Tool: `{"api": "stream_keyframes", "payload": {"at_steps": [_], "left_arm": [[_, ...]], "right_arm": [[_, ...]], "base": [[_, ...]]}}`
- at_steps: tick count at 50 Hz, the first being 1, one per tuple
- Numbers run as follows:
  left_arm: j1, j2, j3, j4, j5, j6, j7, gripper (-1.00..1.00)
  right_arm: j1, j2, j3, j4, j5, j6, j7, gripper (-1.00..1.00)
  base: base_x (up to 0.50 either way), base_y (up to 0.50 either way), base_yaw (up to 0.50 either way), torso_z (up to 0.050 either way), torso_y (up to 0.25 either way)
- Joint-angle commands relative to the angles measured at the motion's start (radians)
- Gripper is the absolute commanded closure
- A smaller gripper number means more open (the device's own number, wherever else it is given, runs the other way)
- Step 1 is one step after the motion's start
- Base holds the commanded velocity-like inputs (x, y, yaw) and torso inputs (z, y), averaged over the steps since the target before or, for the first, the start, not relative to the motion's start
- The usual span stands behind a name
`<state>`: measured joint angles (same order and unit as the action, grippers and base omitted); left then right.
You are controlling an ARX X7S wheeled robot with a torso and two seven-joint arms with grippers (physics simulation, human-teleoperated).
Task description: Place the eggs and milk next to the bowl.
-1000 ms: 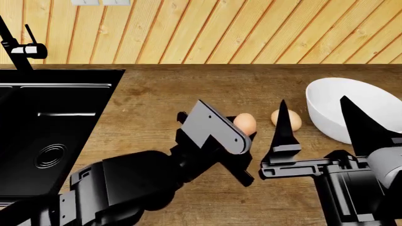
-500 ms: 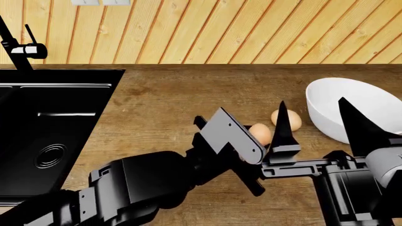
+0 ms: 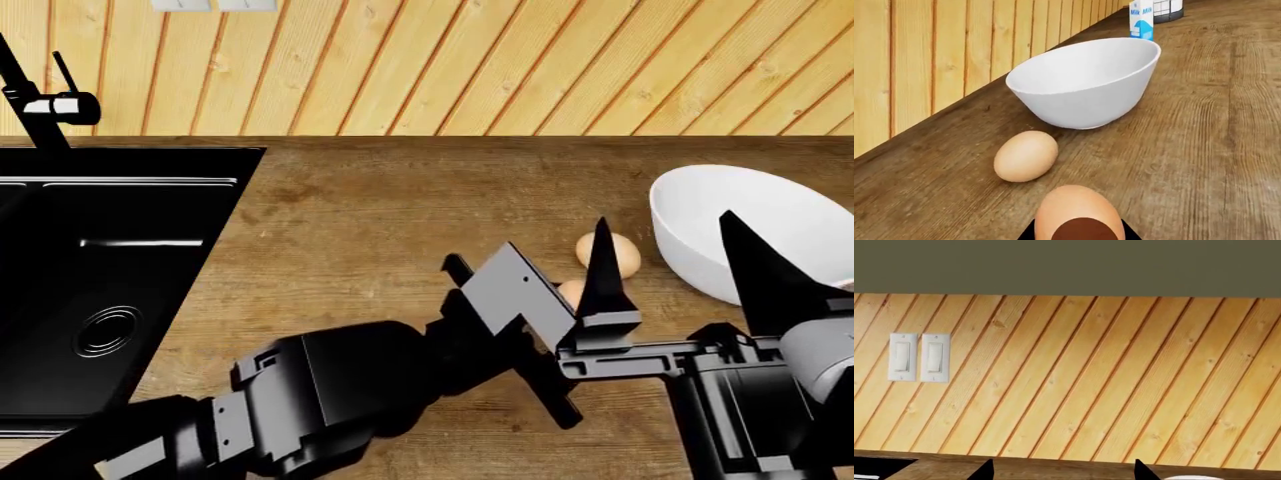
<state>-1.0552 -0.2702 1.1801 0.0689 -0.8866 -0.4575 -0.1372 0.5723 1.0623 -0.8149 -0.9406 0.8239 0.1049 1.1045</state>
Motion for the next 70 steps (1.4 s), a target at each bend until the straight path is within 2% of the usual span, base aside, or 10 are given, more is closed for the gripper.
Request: {"api": "stream_keyframes", "payload": {"at_steps": [1,28,46,56,65,70], "left_arm": [[-0.021,0.053,0.002,-0.073,0.004,0.012,0.017,1.00],[-0.071,0.165,-0.010,-0.263,0.024,0.081,0.123,1.00],[-0.075,0.209,0.041,-0.298,0.049,0.100,0.186,1.00],[-0.102,0.267,0.038,-0.432,0.045,0.140,0.191,1.00],[-0.212,0.270,0.292,-0.527,-0.182,0.329,0.119,1.00],[-0.227,0.270,0.363,-0.528,-0.229,0.367,0.106,1.00]], "right_arm": [[-0.012,-0.002,-0.002,0.011,-0.010,-0.015,-0.008,-1.00],[-0.009,-0.009,-0.002,0.032,-0.001,-0.022,-0.022,-1.00],[-0.010,-0.003,0.001,0.034,0.000,-0.028,-0.026,-1.00],[-0.016,-0.005,0.001,0.045,-0.005,-0.038,-0.033,-1.00],[-0.023,-0.011,-0.002,0.056,-0.011,-0.045,-0.038,-1.00],[-0.030,-0.010,-0.002,0.060,-0.015,-0.051,-0.039,-1.00]], "base": [[0.00,0.00,0.00,0.000,0.000],[0.00,0.00,0.00,0.000,0.000],[0.00,0.00,0.00,0.000,0.000],[0.00,0.00,0.00,0.000,0.000],[0.00,0.00,0.00,0.000,0.000],[0.00,0.00,0.00,0.000,0.000]]}}
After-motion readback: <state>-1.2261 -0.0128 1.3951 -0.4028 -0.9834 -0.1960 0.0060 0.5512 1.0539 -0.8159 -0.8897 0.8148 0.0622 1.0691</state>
